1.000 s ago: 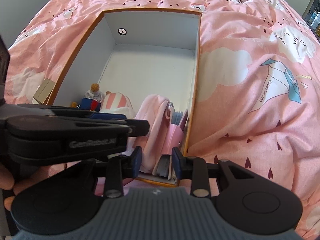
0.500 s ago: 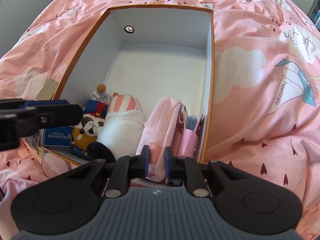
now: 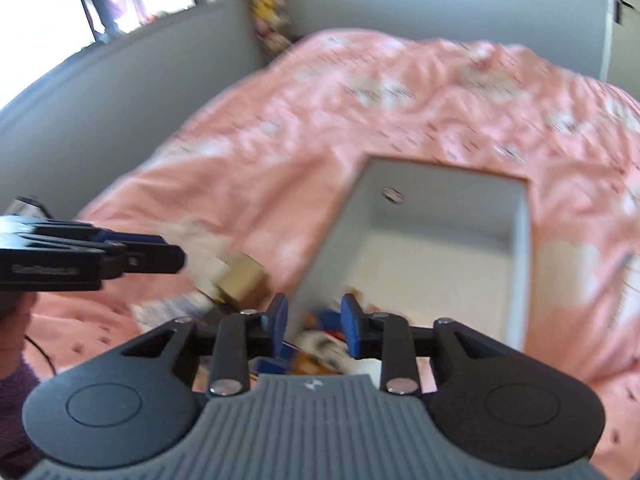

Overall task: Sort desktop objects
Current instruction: 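Grasp the brown PHOTO CARD box with the right gripper while the left gripper grasps the black case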

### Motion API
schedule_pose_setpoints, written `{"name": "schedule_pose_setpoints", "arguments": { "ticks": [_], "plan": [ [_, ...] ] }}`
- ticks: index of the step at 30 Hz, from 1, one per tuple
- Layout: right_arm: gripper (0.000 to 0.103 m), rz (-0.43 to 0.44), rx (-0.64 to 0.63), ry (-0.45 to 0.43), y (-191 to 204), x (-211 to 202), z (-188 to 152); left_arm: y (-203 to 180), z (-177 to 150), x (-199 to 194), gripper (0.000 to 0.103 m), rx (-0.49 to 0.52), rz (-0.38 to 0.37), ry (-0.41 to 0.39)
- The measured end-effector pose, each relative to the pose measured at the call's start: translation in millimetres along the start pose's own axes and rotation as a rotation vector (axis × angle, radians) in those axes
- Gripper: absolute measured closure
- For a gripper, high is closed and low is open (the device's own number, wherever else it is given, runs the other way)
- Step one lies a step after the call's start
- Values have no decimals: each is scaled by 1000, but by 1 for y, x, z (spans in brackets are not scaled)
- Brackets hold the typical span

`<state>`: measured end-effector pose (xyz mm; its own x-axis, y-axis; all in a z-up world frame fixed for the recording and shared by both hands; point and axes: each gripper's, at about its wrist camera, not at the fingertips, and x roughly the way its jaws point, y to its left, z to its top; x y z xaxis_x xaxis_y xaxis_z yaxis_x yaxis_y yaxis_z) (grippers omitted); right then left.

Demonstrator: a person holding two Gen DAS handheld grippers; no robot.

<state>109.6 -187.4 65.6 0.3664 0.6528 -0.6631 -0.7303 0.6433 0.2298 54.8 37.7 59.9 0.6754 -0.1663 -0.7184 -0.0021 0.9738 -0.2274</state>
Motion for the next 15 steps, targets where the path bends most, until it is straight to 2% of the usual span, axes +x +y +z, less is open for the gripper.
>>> {"name": "schedule_pose_setpoints", "arguments": {
  "ticks": [2, 6, 11, 15],
  "plan": [
    [71, 49, -27, -16, 18, 6, 3, 11, -3, -12, 66, -12, 39, -7],
    [71, 106, -74, 21, 49, 29, -1, 30, -18, -18, 66, -29, 96, 27],
    [71, 144, -130, 149, 76, 68, -27, 55, -48, -6, 66, -84, 102, 117],
    [72, 153, -190, 246, 87, 96, -44, 61, -63, 10, 66, -69, 89, 187]
  ]
}}
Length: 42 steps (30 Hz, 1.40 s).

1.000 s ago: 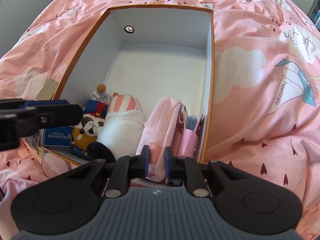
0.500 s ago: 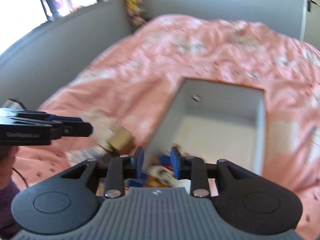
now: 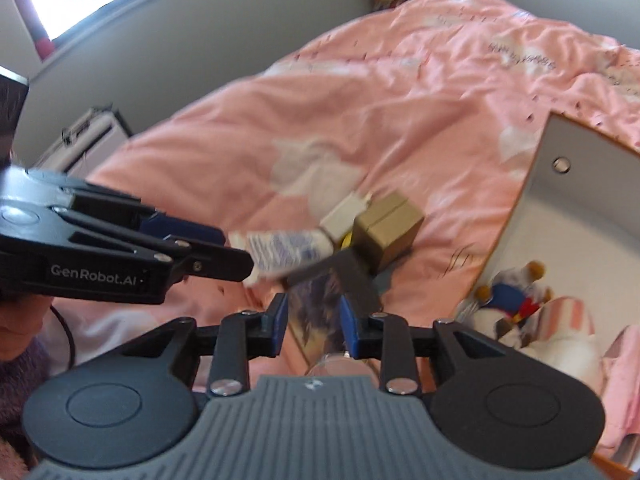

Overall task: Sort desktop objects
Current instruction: 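Grasp the brown PHOTO CARD box with the right gripper while the left gripper grasps the black case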

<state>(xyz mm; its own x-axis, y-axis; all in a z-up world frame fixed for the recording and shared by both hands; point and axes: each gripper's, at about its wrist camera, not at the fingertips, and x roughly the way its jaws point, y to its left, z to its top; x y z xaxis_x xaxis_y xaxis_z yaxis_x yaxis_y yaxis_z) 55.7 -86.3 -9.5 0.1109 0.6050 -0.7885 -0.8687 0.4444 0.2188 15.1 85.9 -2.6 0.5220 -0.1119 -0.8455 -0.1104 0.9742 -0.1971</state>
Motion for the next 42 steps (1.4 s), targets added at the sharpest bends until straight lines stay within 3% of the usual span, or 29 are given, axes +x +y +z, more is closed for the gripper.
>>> {"name": "schedule_pose_setpoints", "arguments": {
  "ticks": [7, 11, 16, 21, 27, 33, 38, 42],
  "plan": [
    [71, -18, -108, 90, 3, 32, 7, 11, -10, 15, 66, 7, 69, 39],
    [58, -27, -157, 159, -6, 57, 14, 16, -10, 16, 66, 14, 78, 44],
    [57, -15, -177, 251, -13, 88, 18, 19, -9, 26, 66, 12, 135, 81],
    [52, -24, -214, 323, -19, 109, 23, 22, -5, 29, 66, 4, 121, 84],
    [45, 64, -145, 392, -30, 124, 28, 24, -2, 34, 66, 1, 106, 95],
    [35, 90, -76, 412, -33, 135, 22, 30, -1, 38, 66, -19, 106, 107],
    [36, 94, -73, 390, -32, 129, 19, 32, -1, 42, 66, -29, 110, 113],
    [58, 85, -110, 358, -27, 111, 25, 32, -1, 40, 66, -30, 107, 107]
  ]
}}
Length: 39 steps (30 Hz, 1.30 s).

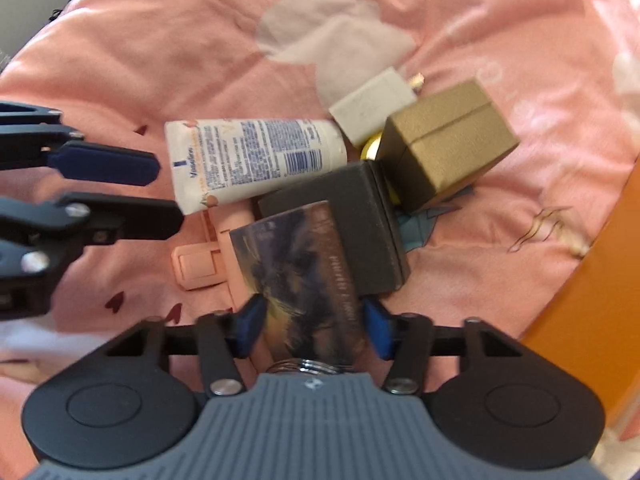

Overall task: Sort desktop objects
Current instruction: 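Grasp the brown PHOTO CARD box with the right gripper while the left gripper grasps the black case, then lift the photo card box and black case and carry both over the shoebox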

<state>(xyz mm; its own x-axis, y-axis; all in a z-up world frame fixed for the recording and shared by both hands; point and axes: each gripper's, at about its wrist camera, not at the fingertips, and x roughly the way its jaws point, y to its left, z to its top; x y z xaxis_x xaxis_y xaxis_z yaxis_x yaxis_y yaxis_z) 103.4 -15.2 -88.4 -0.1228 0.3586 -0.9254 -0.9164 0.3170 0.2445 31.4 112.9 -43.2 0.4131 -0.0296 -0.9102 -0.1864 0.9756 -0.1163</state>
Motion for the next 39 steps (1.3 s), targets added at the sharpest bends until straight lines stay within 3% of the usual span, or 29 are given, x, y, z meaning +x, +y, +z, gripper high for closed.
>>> {"name": "schedule_pose_setpoints", "arguments": {
  "ticks": [3, 10, 13, 21, 28, 34, 36, 39],
  "plan": [
    [69, 31, 3, -12, -1, -13, -1, 0, -1, -2, 66, -1, -1, 1],
    [77, 185, -23, -2, 11, -12, 0, -1, -9, -1, 66, 9, 11, 33],
    [78, 122, -55, -17, 21, -6, 0, 2, -11, -3, 66, -24, -3, 41],
    [79, 94, -23, -35, 21, -8, -2, 5, -5, -11, 66, -77, -19, 9],
    [79, -23, 69, -153, -3, -62, -16, -11, 17, -5, 66, 70, -59, -7],
    [79, -104, 118, -213, -13, -81, -15, -27, 46, 26, 65, 244, -132, 41],
    [79, -107, 137, -230, -17, -82, -12, -30, 53, 41, 54, 280, -147, 73],
    [79, -117, 146, -236, -22, -81, -9, -31, 59, 65, 52, 317, -146, 117]
  ]
}}
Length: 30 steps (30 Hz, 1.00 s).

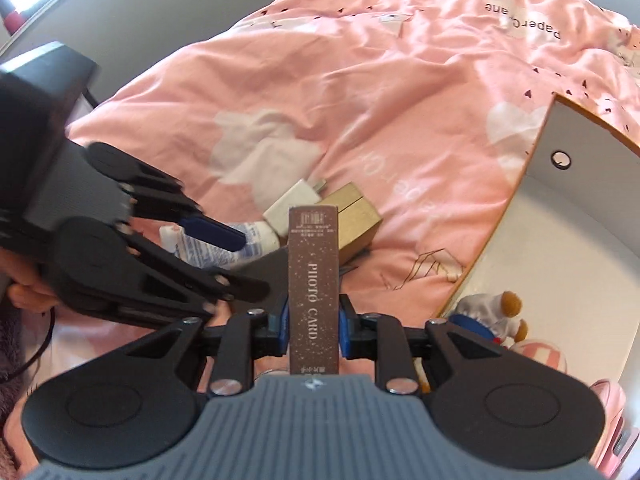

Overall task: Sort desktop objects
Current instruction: 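Lift the photo card box and black case and carry both over the shoebox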

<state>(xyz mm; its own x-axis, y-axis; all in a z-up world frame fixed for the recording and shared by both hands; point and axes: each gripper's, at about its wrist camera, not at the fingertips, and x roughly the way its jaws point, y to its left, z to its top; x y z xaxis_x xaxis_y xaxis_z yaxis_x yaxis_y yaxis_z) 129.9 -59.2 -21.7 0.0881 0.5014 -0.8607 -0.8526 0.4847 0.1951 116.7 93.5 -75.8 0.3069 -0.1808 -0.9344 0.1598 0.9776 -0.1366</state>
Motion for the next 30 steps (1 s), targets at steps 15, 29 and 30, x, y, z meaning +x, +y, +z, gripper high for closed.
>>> {"name": "schedule_pose_setpoints", "arguments": {
  "ticks": [15, 29, 30],
  "plan": [
    [79, 18, 35, 5, -14, 6, 2, 22, 14, 61, 27, -8, -125, 165],
    [79, 13, 59, -19, -17, 2, 0, -14, -17, 13, 61, 35, -119, 106],
    [79, 12, 61, -20, -17, 1, -1, -18, -19, 15, 62, 45, -91, 103]
  ]
}}
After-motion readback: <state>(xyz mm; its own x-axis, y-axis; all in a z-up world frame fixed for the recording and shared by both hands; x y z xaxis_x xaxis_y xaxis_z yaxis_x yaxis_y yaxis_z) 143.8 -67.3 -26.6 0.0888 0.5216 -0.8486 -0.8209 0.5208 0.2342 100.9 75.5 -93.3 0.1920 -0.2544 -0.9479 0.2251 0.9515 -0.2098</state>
